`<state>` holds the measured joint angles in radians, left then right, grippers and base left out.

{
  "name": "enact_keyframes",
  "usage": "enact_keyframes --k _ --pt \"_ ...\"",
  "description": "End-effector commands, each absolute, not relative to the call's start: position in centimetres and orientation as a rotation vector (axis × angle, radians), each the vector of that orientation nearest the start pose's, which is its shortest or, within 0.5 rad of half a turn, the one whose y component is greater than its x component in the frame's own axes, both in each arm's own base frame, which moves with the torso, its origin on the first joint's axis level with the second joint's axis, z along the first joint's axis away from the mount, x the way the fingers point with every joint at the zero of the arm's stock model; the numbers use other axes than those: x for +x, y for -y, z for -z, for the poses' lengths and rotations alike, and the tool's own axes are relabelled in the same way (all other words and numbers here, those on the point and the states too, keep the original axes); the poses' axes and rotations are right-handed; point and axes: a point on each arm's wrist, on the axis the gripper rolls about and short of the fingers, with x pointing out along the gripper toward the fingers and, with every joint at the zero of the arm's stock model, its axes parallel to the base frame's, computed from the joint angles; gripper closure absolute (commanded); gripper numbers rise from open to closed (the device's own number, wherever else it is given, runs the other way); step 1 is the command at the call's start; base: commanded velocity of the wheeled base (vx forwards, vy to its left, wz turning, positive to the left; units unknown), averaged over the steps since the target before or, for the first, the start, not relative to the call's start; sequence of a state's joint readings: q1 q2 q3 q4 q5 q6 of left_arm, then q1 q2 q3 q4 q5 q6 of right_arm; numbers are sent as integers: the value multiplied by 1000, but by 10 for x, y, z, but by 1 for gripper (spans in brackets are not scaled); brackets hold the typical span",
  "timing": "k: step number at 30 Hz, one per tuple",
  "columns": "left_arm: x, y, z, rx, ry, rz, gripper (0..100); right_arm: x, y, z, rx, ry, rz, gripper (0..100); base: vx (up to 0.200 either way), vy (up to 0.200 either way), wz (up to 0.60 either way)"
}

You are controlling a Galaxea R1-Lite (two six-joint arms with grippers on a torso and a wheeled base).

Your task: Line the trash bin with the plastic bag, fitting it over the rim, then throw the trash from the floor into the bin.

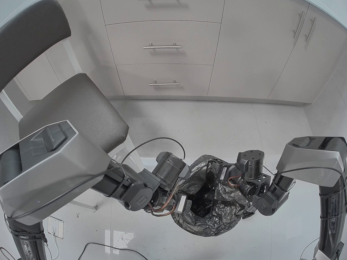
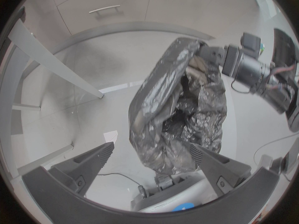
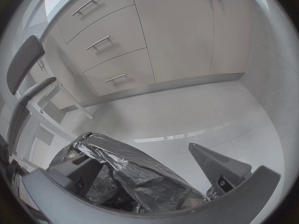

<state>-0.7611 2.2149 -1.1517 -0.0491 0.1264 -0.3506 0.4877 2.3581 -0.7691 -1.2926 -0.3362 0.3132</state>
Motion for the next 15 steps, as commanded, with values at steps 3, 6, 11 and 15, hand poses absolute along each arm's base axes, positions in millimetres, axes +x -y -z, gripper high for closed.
enact_keyframes --k 3,6,11,15 --pt "287 265 -43 43 -927 302 0 341 -172 -8 197 -287 -107 0 0 0 0" --pt "294 264 -36 39 -874 195 0 341 -173 -7 204 -280 -108 0 0 0 0" --pt "297 267 -31 6 -815 156 0 341 -176 -7 220 -242 -121 0 0 0 0" --pt "297 267 -24 23 -825 144 0 342 -175 -9 227 -230 -116 0 0 0 0"
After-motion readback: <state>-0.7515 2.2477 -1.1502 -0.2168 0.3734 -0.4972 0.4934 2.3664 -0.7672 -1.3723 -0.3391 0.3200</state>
